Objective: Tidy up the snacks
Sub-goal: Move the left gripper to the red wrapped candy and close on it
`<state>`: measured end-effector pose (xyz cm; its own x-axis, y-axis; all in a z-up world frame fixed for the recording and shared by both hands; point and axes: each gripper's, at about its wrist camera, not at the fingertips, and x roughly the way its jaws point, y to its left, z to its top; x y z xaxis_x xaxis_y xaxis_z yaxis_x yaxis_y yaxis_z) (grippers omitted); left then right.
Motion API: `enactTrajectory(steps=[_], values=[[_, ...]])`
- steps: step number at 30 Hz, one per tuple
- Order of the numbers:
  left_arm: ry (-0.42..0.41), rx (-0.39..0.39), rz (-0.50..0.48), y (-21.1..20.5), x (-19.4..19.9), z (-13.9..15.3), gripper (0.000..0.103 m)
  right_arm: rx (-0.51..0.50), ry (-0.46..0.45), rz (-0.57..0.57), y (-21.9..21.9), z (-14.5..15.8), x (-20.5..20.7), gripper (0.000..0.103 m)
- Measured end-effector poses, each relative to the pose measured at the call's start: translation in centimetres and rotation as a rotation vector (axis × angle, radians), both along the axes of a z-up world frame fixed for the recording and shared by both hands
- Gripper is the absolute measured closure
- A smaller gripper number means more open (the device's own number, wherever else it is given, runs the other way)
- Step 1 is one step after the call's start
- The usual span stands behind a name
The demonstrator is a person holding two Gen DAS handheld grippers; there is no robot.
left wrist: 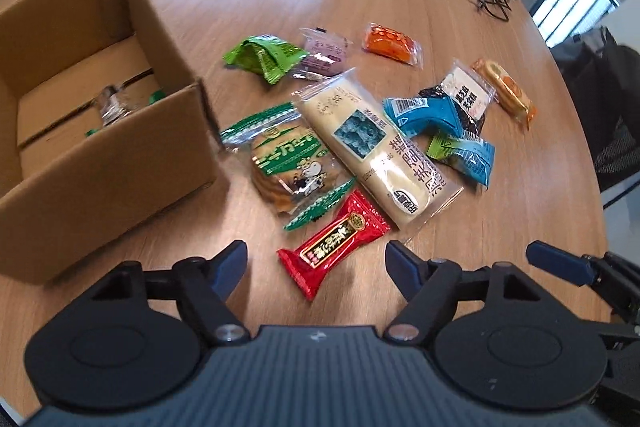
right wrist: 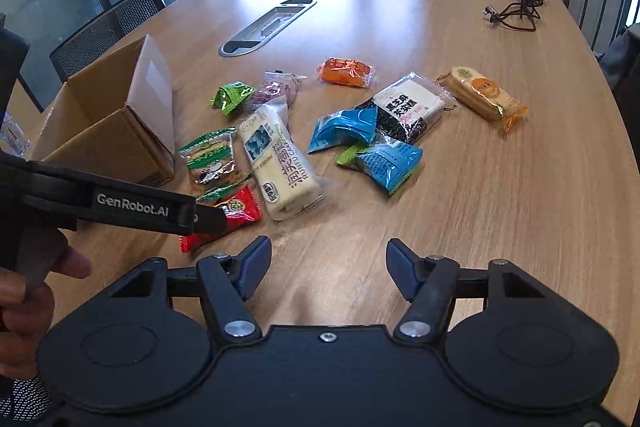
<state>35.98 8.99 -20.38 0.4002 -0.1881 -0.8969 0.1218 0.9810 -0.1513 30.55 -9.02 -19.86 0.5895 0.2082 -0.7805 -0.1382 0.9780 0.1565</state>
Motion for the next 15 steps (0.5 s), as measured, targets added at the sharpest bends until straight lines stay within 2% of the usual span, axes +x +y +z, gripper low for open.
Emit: enactTrajectory(steps=[2,6,8,10,12,15], values=[[-0.011,0.035,-0.045,-0.7,0.3,-0.4,0.029,0.003,0.01,-0.005,-0.3,-0.2,0.2,0.04],[0.013,0.055,-0.077,-1.3,0.9,-1.5,0.038,0.004,0.022,-0.026,-0.8,-0.6,0.6,0.04],[-0.01,0.084,-0.089,-1.6,1.0,-1.6,0.04,0.004,0.023,-0.032,-0.9,-0.6,0.7,0.04],[-0.018,0.09,-0.105,-1.9,1.2,-1.6,0.049,0.008,0.025,-0.038,-0.9,-0.8,1.0,0.04],[-0.02,0.105,-0.111,-2.2,1.3,-1.5,0.065,0.011,0.026,-0.038,-0.7,-1.0,1.3,0.04],[-0.006,0.083,-0.102,-1.8,1.2,-1.4,0.072,0.014,0.024,-0.031,-0.1,-1.1,1.8,0.04]])
